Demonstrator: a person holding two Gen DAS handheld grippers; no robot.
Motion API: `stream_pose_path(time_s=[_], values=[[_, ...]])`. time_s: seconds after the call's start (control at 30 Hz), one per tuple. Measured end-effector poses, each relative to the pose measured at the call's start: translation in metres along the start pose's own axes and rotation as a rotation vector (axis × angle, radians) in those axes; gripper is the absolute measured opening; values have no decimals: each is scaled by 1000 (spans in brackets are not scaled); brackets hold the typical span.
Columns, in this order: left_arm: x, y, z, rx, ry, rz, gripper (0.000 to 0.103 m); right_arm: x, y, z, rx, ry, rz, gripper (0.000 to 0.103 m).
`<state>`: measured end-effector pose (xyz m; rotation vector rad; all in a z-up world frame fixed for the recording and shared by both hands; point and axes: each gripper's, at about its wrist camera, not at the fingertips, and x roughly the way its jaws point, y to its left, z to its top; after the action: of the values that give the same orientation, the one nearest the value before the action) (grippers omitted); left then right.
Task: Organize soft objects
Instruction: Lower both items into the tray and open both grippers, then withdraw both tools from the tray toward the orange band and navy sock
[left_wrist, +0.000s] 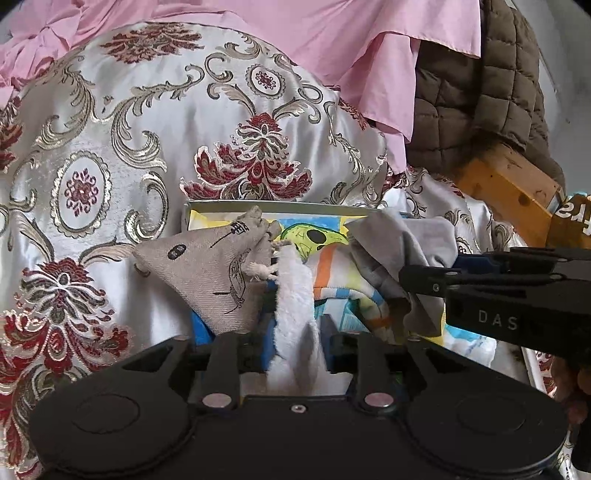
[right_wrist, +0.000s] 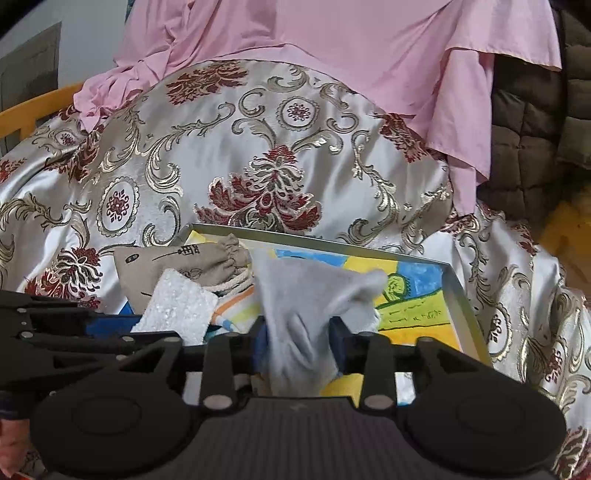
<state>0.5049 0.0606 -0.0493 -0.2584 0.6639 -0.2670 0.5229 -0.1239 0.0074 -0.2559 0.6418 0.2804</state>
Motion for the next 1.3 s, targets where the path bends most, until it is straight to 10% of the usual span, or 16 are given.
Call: stream_pose_path(time_s=[0.53,1.3], values=[[-40,-10,-18,-17,-56,53,64,-57,-17,-25,120,-68,-4,83],[-177,-53,-77,21,-187,73,101,-200,-15,-110,223,-297,-35,103]])
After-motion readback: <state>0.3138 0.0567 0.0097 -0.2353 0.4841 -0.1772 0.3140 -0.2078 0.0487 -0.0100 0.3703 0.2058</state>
